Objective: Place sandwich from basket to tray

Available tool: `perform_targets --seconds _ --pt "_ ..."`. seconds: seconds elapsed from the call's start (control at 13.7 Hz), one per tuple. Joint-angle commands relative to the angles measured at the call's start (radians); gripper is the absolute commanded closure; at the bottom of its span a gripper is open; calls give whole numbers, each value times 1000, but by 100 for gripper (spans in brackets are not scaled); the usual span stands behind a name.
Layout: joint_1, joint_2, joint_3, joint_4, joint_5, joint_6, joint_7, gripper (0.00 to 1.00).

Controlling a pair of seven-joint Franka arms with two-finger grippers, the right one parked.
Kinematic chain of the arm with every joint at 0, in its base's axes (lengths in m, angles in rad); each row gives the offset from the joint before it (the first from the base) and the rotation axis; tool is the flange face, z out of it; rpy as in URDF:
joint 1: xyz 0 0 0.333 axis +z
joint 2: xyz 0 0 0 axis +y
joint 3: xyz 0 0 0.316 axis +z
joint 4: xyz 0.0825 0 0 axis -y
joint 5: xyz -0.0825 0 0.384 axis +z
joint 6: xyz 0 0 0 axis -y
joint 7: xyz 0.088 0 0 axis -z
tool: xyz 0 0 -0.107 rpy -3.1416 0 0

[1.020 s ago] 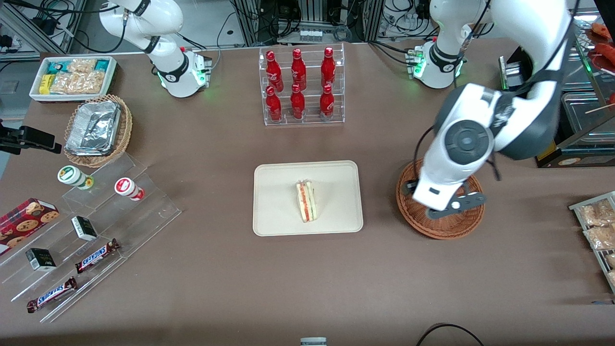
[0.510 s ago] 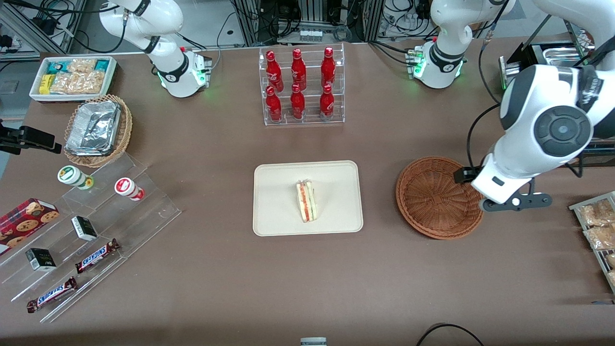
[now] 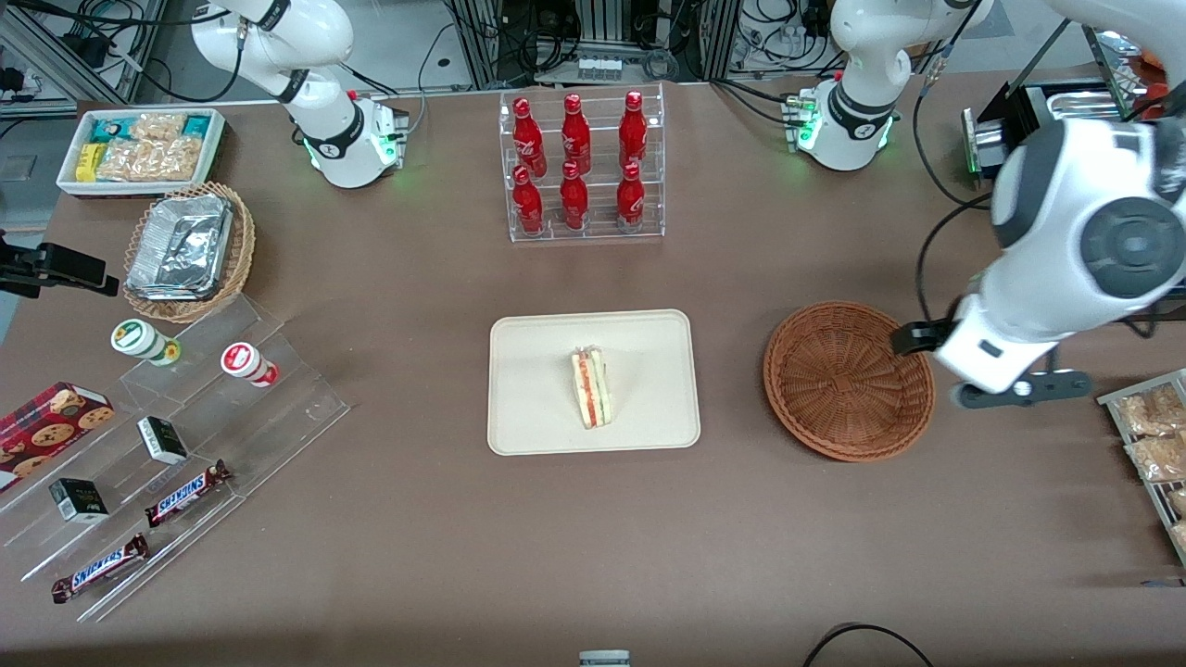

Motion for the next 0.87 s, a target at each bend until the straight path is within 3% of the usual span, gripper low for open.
perform_targets --seconds 0.0,0.15,0.22,0.44,0.8 --pt "-52 -85 177 -7 -126 -58 187 0" --pt "-175 -134 375 -5 -175 -121 421 0" --pt "-213 -155 415 -5 -175 -147 457 0" --pt "-256 -241 426 -4 -166 -254 323 0" --pt "-281 -329 428 -49 -165 -307 309 0"
